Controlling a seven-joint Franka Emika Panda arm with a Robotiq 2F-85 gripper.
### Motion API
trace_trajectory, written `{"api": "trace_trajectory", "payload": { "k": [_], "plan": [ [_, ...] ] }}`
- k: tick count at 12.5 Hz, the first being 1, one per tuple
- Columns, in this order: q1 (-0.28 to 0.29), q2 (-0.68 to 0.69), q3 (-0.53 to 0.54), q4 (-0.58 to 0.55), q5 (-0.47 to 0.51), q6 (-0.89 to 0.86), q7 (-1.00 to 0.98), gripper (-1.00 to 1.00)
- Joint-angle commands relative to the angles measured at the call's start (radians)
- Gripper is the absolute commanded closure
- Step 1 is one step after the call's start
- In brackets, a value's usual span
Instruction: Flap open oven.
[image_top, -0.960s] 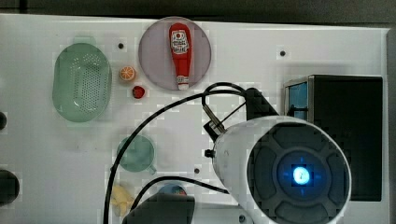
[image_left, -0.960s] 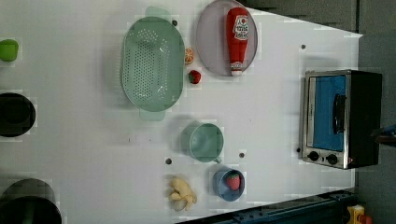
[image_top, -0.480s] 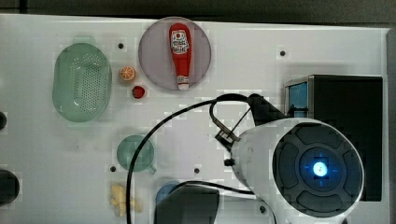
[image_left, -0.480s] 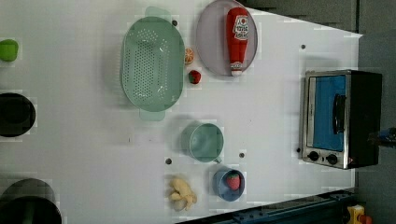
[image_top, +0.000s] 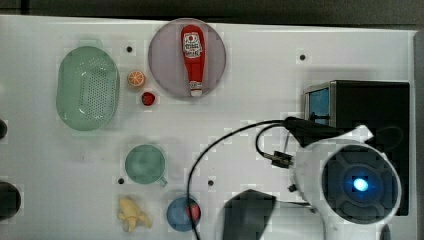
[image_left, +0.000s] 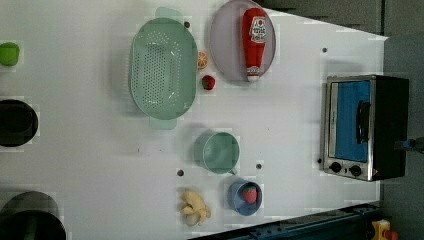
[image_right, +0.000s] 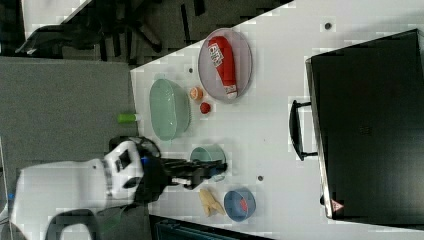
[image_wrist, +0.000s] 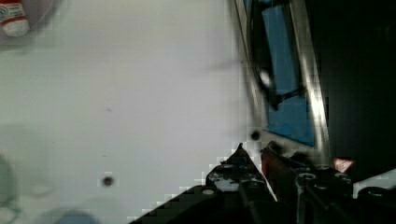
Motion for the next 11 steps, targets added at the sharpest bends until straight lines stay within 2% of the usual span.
{"api": "trace_trajectory", "payload": {
  "k": [1,7,11],
  "plan": [
    [-0.022,0.024,-0.082,-0.021,-0.003,0.145,-0.214,0.65],
    [-0.024,0.215,-0.161,-0.035,-0.001,0.372,-0.308,0.65],
    [-0.028,0.329,-0.176,-0.035,0.004,0.428,-0.308,0.65]
  ]
}}
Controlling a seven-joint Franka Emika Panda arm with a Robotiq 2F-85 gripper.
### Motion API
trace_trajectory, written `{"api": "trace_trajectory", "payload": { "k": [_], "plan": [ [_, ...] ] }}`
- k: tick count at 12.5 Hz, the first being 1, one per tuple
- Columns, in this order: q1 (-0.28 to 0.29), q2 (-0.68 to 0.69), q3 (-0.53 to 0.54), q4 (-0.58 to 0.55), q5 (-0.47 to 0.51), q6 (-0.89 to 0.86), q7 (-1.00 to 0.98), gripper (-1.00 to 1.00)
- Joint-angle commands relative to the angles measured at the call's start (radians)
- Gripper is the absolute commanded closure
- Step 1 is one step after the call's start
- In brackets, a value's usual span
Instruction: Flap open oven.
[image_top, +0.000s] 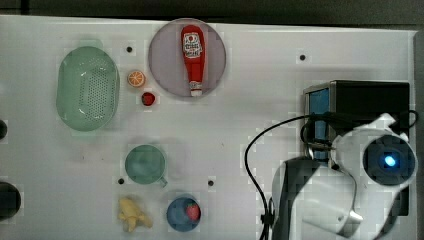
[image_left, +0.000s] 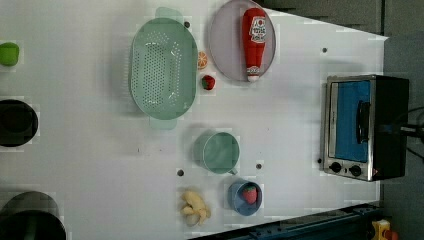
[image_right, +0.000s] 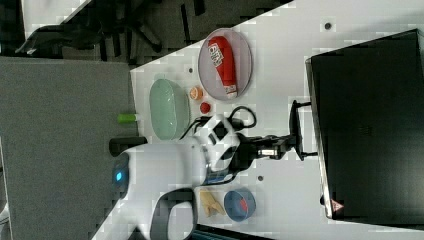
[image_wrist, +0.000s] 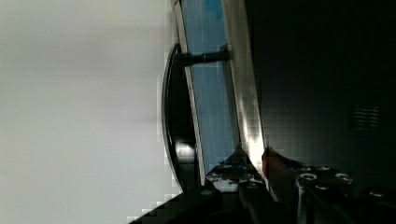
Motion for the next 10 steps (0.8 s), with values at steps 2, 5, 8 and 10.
{"api": "trace_trajectory", "payload": {
  "k": [2,5,8,10],
  "plan": [
    [0.014,0.066,0.003,-0.002,0.007,0.026,-0.058,0.65],
    [0.012,0.119,0.002,-0.004,0.016,0.085,-0.059,0.65],
    [0.014,0.139,0.010,-0.010,0.032,0.098,-0.059,0.65],
    [0.021,0.136,0.019,-0.010,0.031,0.100,-0.059,0.65]
  ]
}}
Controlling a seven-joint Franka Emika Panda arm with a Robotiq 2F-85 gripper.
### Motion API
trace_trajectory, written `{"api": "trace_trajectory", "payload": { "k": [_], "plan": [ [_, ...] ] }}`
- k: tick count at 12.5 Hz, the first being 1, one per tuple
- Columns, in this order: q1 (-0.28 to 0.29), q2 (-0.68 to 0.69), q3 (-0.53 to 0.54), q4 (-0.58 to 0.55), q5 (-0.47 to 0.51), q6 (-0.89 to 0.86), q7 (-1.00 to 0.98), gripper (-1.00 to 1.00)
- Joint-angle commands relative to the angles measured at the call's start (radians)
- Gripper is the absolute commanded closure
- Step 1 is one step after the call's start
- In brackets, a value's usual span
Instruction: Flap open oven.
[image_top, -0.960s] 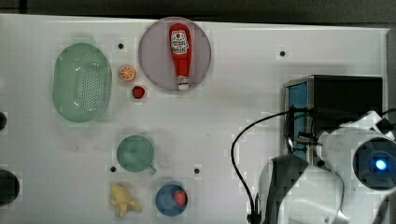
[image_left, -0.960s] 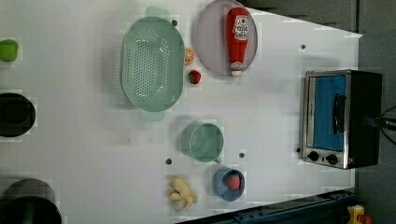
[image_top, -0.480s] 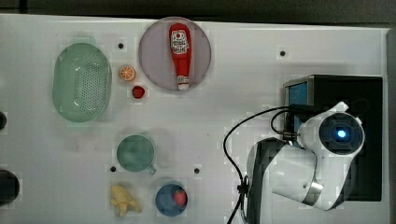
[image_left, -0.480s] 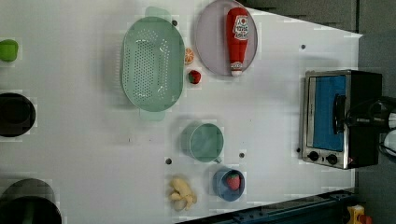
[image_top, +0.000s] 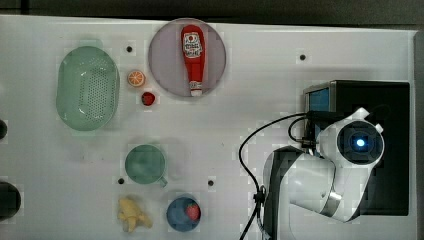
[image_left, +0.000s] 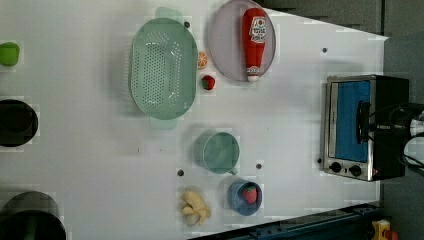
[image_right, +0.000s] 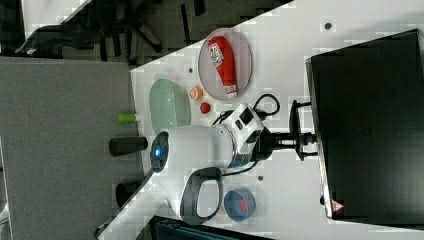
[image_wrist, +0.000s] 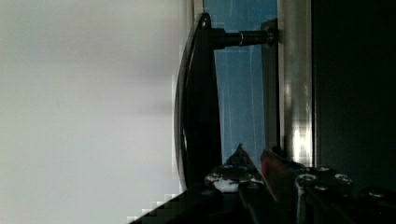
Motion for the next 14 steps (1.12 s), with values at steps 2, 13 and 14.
{"api": "trace_trajectory", "payload": {
  "k": [2,13,14],
  "plan": [
    [0.021,-0.003,0.035,-0.011,0.014,0.007,-0.026,0.65],
    [0.107,0.074,0.196,-0.070,-0.353,-0.009,0.561,0.65],
    [0.117,0.097,0.210,-0.068,-0.388,-0.009,0.610,0.65]
  ]
}}
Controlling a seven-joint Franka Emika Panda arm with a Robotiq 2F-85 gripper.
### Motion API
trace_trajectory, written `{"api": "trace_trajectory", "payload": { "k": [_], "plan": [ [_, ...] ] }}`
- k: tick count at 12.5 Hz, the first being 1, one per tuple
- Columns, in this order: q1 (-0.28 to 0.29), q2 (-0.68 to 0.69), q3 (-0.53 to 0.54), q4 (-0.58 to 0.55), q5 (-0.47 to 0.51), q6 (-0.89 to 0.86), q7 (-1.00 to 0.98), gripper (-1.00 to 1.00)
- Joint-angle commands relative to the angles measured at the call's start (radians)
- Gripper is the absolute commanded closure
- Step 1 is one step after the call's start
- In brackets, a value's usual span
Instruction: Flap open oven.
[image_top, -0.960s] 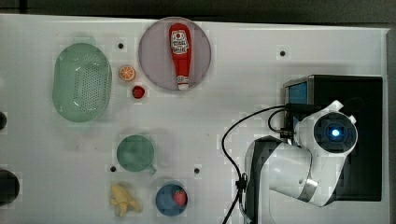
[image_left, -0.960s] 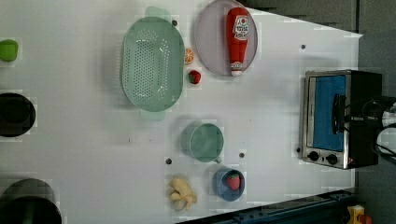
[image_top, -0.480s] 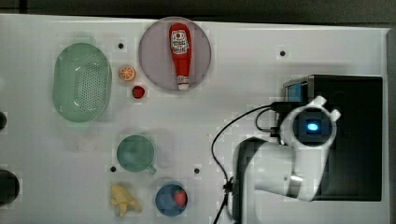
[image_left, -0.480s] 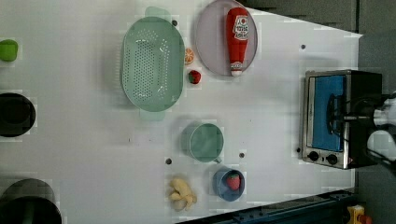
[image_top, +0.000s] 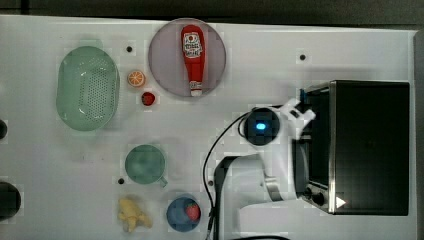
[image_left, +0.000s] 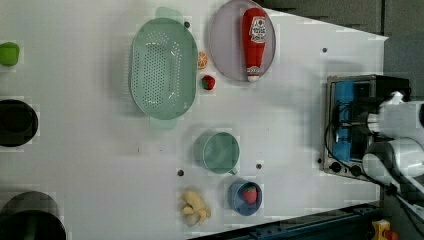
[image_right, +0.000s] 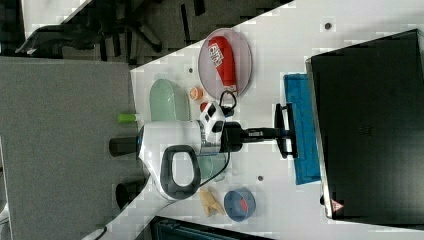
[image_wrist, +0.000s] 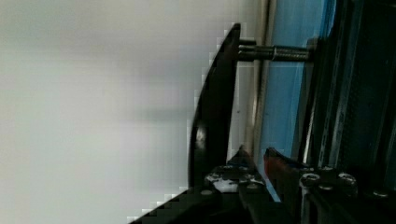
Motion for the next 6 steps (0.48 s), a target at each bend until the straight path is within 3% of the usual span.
{"api": "trace_trajectory", "payload": {
  "k": [1,6],
  "plan": [
    [0.057,0.082,0.056,0.005,-0.068,-0.011,0.250,0.65],
    [0.132,0.210,0.070,0.023,-0.296,-0.015,0.548,0.65]
  ]
}}
